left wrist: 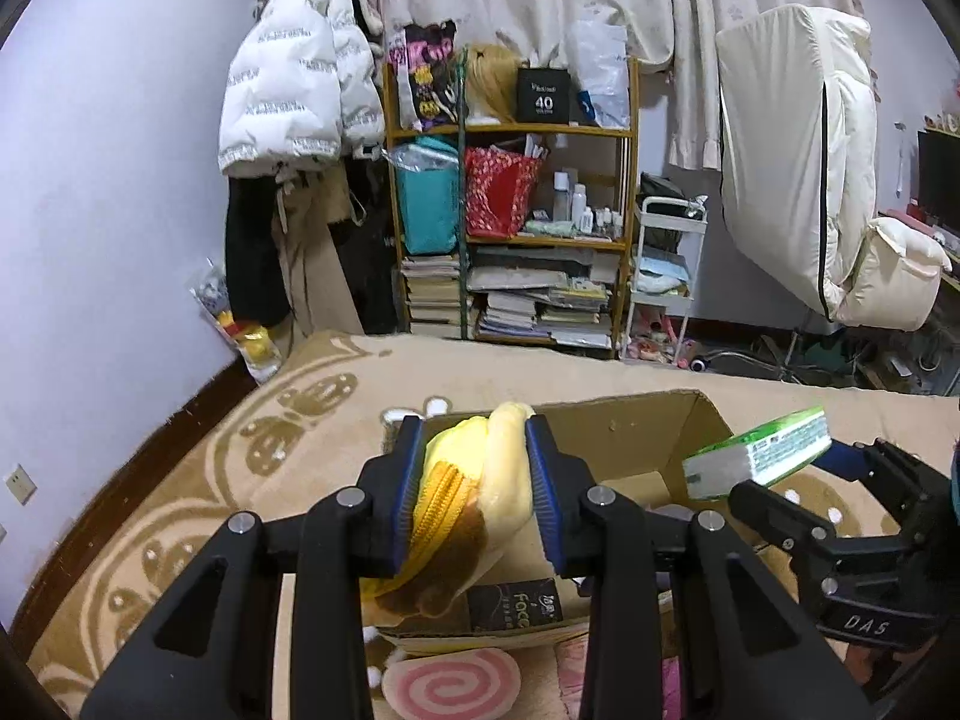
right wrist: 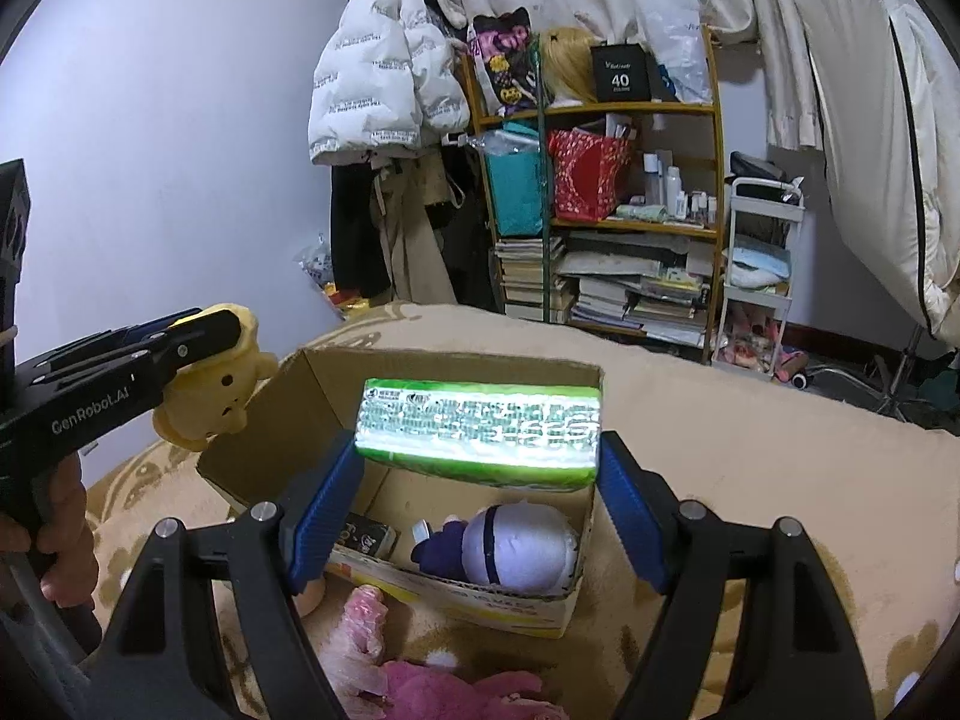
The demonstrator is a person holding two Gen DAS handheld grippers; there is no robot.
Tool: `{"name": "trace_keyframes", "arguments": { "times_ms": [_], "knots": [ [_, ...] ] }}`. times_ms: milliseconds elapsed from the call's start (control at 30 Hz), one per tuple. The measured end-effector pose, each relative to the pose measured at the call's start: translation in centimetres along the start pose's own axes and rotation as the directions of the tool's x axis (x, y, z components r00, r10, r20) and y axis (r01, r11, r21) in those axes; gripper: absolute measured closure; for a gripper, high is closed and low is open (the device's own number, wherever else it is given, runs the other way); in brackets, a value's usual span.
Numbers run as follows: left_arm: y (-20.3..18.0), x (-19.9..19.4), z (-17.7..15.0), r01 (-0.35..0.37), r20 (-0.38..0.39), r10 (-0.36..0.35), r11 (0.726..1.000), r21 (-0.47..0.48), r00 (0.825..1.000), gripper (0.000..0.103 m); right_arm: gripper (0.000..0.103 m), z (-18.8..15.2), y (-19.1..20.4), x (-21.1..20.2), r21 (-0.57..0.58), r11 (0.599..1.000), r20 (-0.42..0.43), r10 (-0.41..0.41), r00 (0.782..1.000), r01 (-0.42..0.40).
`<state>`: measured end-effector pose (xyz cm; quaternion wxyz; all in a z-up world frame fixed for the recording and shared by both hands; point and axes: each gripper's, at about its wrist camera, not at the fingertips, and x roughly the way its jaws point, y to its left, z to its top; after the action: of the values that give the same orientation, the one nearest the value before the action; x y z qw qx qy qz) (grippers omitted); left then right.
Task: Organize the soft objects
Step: 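Lift green pack and yellow plush into the cardboard box and open both grippers, then withdraw both grippers from the cardboard box toward the remaining toys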
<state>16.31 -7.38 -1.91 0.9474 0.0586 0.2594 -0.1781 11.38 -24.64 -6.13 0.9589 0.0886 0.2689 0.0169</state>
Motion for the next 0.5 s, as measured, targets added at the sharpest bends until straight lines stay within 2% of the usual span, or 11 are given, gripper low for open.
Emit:
{"name": "trace_keyframes", "arguments": {
  "times_ms": [333, 433, 500],
  "knots": [
    [0.1, 3.1, -1.6, 0.069, -0.096, -0.074, 0.996, -0.059, 0.993, 0.069, 0.021, -1.2, -0.4, 2.1, -0.009, 1.0, -0.049, 0.019, 0.999, -0.02],
    [-0.2, 3.8, -2.1, 0.061, -0.13, -0.065, 0.998, -0.035, 0.989, 0.063, 0.021, -1.4, -0.3, 2.4, -0.012, 1.0, -0.059, 0.026, 0.998, -0.027],
    [-0.3, 3.9, -2.3, 0.052, -0.137, -0.055, 0.998, -0.027, 0.989, 0.054, 0.021, -1.6, -0.3, 2.5, -0.01, 1.0, -0.063, 0.026, 0.998, -0.026]
  ]
}}
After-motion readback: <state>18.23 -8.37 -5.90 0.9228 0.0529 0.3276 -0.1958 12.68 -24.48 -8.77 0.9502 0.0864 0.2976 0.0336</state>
